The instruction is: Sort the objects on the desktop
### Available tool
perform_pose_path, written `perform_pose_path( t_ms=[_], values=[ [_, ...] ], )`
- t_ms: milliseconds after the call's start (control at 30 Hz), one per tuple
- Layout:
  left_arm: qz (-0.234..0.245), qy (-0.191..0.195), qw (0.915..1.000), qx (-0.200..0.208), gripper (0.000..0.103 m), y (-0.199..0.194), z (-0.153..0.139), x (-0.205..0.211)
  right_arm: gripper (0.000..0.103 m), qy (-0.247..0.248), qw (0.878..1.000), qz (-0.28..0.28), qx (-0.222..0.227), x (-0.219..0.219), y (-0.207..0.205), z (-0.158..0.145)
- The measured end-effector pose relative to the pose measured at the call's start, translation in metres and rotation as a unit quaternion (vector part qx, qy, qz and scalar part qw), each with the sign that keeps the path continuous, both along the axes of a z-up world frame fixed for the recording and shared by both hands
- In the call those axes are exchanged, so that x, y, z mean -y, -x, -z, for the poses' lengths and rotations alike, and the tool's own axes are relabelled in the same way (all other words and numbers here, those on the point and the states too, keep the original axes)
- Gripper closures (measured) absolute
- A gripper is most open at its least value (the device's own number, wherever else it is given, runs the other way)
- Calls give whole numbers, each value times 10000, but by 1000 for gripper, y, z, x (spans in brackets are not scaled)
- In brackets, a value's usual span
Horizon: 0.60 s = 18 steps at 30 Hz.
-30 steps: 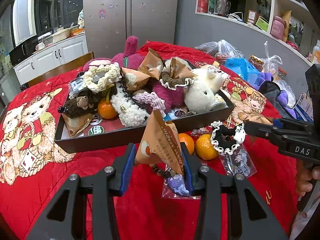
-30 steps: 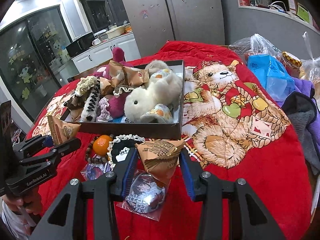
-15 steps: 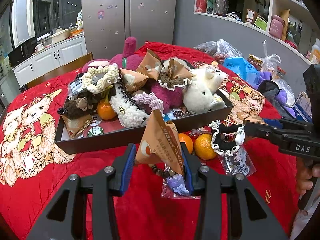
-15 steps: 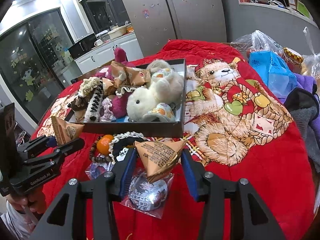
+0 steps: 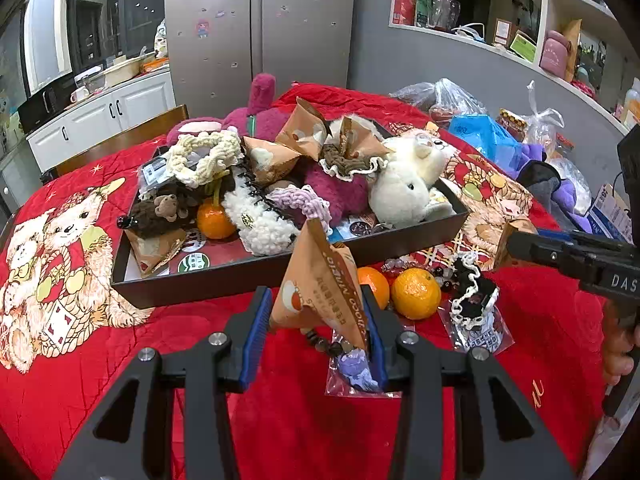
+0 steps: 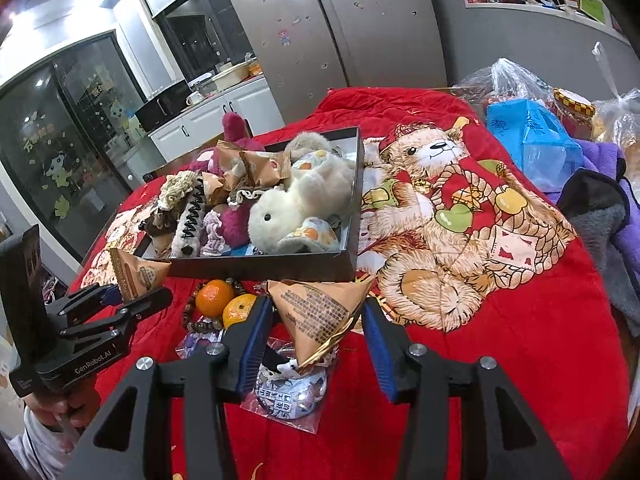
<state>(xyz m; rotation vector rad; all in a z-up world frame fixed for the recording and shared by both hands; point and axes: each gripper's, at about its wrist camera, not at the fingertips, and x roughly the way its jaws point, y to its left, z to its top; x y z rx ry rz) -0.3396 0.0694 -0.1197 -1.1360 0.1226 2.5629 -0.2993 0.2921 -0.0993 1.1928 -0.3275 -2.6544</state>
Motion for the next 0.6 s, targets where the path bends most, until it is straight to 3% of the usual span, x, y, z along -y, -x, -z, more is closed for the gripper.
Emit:
perform_pose_path(
  t_ms=[600],
  values=[
    [-81,-76,9999,-124,59,1,-10,8,57,-74,9978,-534,-380,41,-2,-7]
  ],
)
